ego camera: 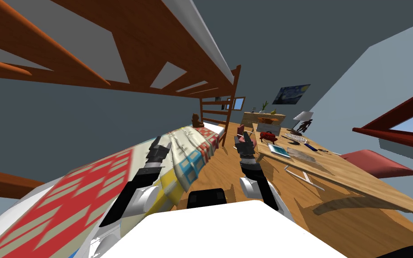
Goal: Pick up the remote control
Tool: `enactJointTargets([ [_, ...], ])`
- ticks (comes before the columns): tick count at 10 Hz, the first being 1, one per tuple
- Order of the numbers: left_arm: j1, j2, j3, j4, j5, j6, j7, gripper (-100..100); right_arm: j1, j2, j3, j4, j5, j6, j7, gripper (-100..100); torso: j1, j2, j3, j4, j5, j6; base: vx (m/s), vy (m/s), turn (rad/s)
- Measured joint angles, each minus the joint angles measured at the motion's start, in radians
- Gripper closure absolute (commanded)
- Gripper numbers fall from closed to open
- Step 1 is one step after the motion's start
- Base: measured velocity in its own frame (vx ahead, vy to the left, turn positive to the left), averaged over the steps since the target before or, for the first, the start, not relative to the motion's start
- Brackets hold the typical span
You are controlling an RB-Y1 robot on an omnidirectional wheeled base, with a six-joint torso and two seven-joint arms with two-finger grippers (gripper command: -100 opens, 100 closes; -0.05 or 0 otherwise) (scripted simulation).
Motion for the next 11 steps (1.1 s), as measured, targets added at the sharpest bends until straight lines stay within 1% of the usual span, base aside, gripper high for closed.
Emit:
enactJointTargets([
  [3,-0.003,0.007,0.018,-0.012,0.021,0.086,0.023,-100,0.000,0.000,0.000,0.000,0.000,0.000,0.000,0,0.000,-0.002,-0.001,0.000,0.000,0.000,0.045,-0.008,0.036],
  [6,0.009,0.017,0.036,-0.026,0.043,0.172,0.048,-100,0.000,0.000,0.000,0.000,0.000,0.000,0.000,0,0.000,-0.002,-0.001,0.000,0.000,0.000,0.044,-0.004,0.028],
  [8,0.008,0.018,0.041,-0.022,0.051,0.213,0.058,-100,0.000,0.000,0.000,0.000,0.000,0.000,0.000,0,0.000,-0.001,-0.001,0.000,0.000,0.000,0.044,-0.001,0.042],
  [11,0.010,0.021,0.055,-0.036,0.067,0.296,0.076,-100,0.000,0.000,0.000,0.000,0.000,0.000,0.000,0,0.000,-0.001,-0.001,0.000,0.000,0.000,0.039,-0.001,0.032],
])
